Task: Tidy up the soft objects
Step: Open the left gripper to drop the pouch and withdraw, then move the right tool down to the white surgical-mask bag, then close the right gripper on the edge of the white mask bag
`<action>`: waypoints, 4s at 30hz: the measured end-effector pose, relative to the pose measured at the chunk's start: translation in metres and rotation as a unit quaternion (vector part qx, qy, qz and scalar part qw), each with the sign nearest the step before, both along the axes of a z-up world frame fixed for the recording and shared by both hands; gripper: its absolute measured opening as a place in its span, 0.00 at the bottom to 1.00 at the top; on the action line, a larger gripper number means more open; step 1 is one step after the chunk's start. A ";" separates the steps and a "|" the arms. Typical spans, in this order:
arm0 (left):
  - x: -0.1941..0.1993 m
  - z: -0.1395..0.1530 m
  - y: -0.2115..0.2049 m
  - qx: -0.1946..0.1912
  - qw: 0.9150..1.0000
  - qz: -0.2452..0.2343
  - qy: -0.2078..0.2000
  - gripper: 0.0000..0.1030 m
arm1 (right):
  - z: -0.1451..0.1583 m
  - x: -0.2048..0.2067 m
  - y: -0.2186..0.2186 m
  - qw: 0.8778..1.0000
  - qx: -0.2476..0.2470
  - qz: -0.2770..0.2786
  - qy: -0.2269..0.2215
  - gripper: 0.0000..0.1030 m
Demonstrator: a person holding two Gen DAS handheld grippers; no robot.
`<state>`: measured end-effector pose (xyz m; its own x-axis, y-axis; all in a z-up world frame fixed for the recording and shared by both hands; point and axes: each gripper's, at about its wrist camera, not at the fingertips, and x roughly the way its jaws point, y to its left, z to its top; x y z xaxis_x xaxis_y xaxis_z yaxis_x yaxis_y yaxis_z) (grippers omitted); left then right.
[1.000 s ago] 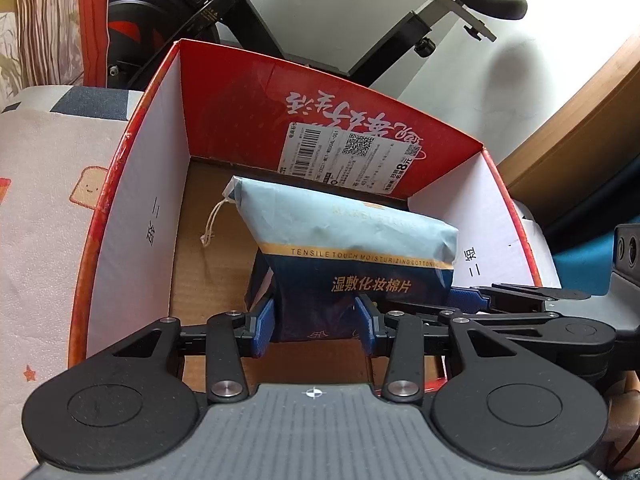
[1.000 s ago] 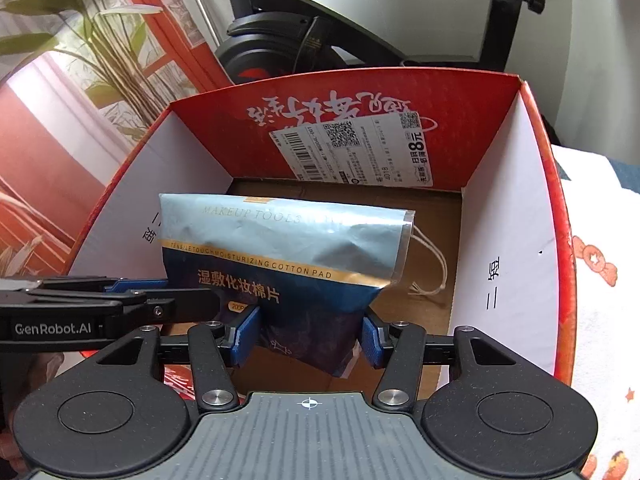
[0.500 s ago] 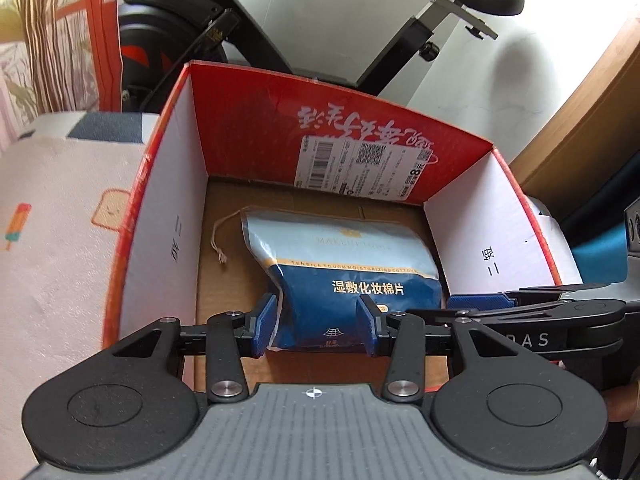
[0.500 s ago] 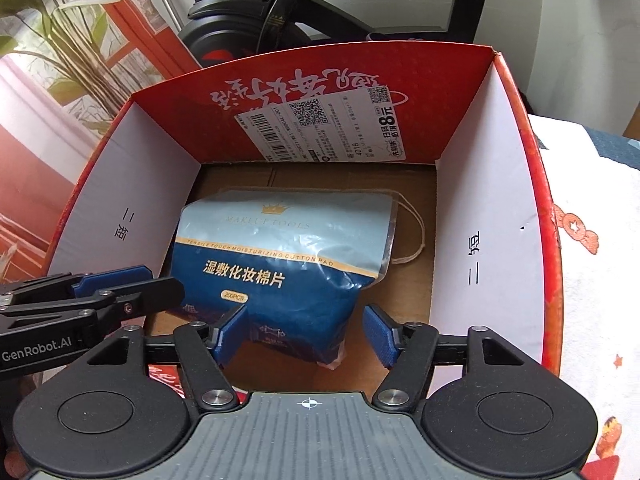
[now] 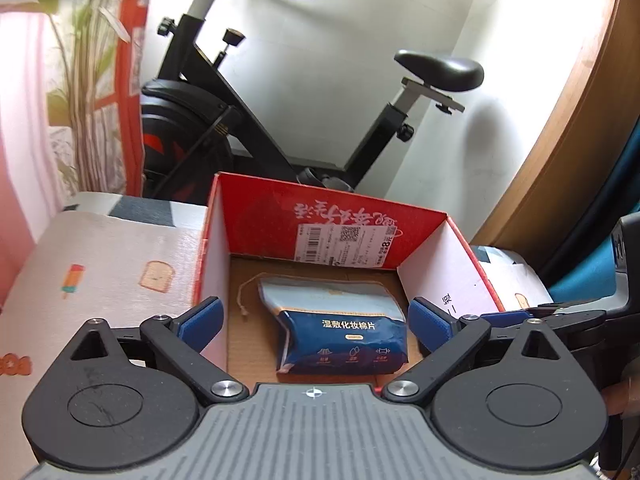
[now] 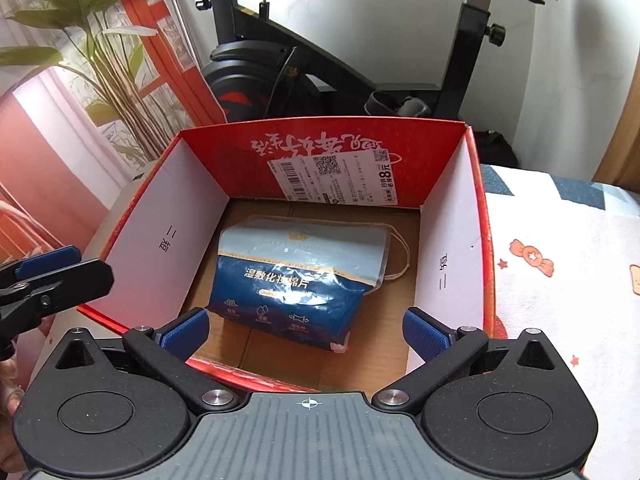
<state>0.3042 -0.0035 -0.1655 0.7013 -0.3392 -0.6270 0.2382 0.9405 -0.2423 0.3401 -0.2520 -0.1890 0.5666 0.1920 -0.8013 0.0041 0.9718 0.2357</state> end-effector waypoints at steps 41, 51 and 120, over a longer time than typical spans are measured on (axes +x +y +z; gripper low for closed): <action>-0.186 -0.046 0.059 0.061 0.991 0.082 -0.081 1.00 | -0.043 -0.246 0.041 0.973 -0.062 -0.073 -0.211 1.00; -0.181 -0.062 0.064 0.055 0.994 0.078 -0.058 1.00 | -0.054 -0.240 0.044 0.976 -0.059 -0.060 -0.201 0.98; -0.065 -0.127 0.094 -0.126 0.985 0.068 0.095 0.60 | -0.089 -0.172 0.055 0.981 -0.110 0.024 -0.158 0.36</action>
<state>0.2389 0.0904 -0.2921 0.6289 -0.4116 -0.6596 0.0411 0.8648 -0.5005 0.1680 -0.1975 -0.2777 0.7878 0.0662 -0.6124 -0.0817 0.9967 0.0026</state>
